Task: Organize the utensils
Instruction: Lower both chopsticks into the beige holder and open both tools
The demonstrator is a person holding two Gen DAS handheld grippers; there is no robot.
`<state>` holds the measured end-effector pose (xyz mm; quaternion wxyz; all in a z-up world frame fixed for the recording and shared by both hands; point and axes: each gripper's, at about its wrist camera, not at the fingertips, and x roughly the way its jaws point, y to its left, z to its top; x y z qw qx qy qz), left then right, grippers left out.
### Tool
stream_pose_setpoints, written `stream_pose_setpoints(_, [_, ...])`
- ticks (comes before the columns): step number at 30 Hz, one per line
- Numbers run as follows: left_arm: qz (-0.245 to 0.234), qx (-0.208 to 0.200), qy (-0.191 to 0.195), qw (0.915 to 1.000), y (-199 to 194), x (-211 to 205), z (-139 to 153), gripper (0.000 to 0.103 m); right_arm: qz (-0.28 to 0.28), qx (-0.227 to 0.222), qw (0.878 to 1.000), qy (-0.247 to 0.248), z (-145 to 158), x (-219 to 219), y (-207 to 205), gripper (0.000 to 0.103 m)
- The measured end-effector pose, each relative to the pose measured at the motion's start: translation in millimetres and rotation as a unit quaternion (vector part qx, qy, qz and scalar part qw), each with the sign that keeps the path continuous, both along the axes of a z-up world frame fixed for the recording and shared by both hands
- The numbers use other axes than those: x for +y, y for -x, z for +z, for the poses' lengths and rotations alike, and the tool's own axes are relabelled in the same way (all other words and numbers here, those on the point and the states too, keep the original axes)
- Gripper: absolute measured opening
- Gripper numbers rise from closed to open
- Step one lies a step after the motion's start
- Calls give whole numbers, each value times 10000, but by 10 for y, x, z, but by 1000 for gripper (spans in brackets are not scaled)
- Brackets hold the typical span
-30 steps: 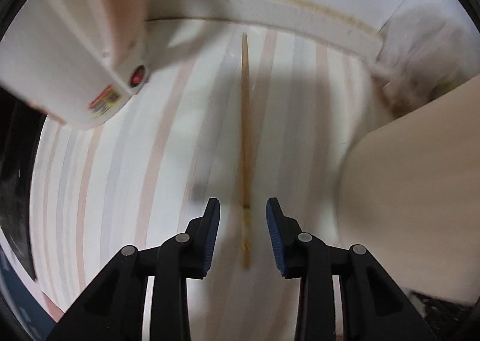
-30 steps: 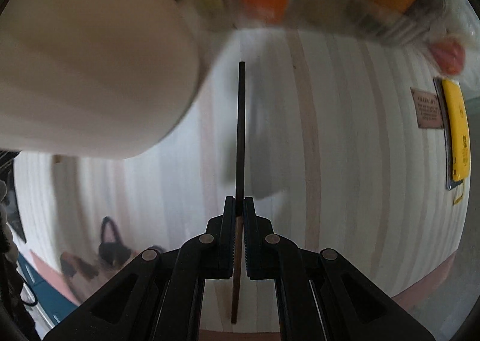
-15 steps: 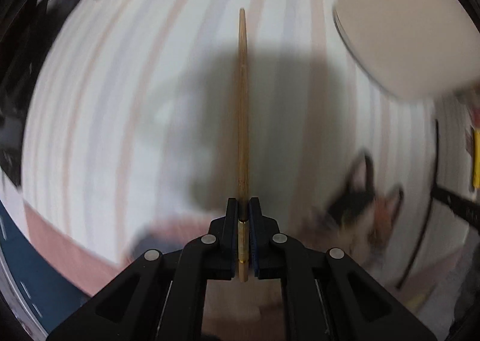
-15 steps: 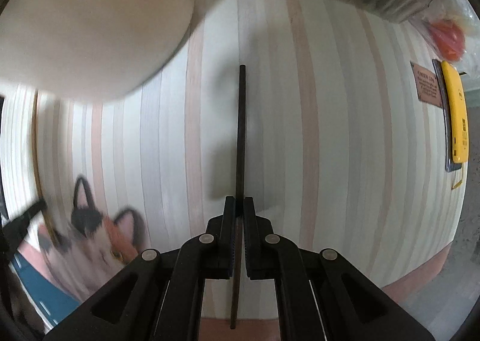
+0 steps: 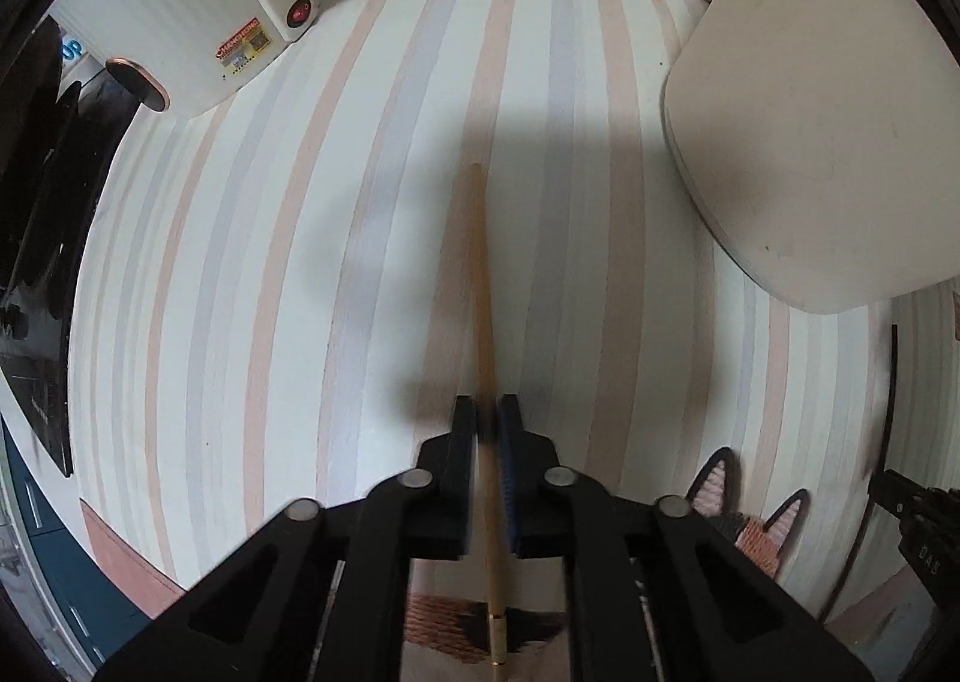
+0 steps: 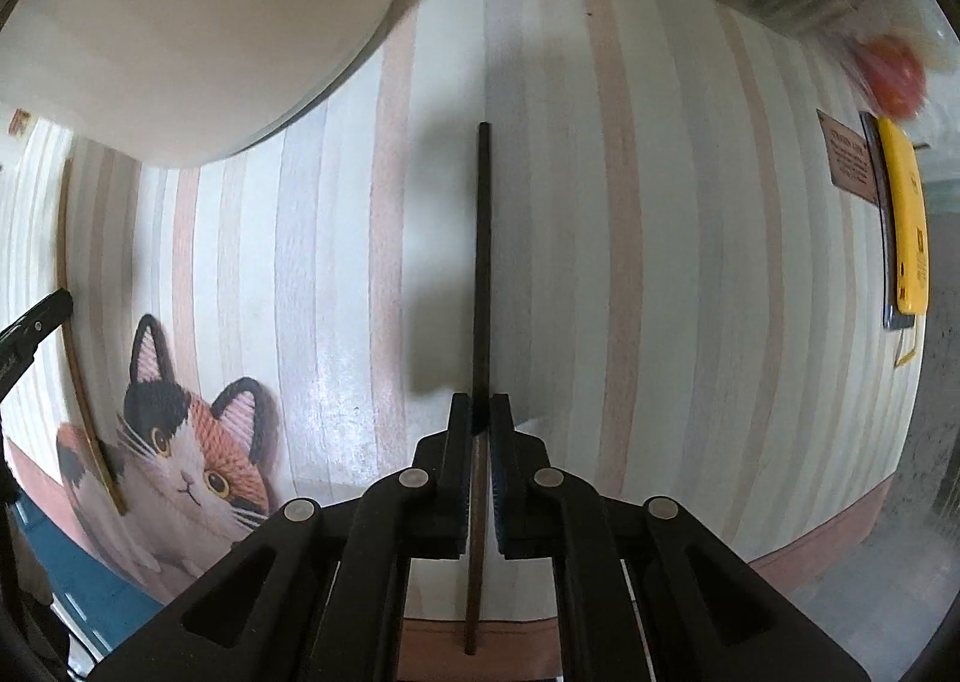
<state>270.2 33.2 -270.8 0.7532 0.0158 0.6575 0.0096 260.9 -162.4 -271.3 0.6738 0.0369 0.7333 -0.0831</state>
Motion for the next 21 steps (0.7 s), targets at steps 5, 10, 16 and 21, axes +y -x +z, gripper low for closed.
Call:
stream_pose_setpoints(5, [93, -391, 25, 9992, 63, -55, 285, 4, -162, -433, 9989, -88, 163, -173, 223, 5])
stream_pose_setpoints(10, [275, -980, 87, 9948, 156, 15, 705, 4, 126, -1244, 9921, 82, 643, -116, 358, 5])
stream_pose_setpoints(16, [341, -1574, 215, 9867, 412, 184, 1196, 4, 379, -2024, 9783, 212, 1102, -20, 481, 5])
stream_pose_setpoints(21, [396, -2035, 398, 9775, 531, 238, 1708, 4, 354, -2486, 9679, 49, 1397, 5, 456, 5])
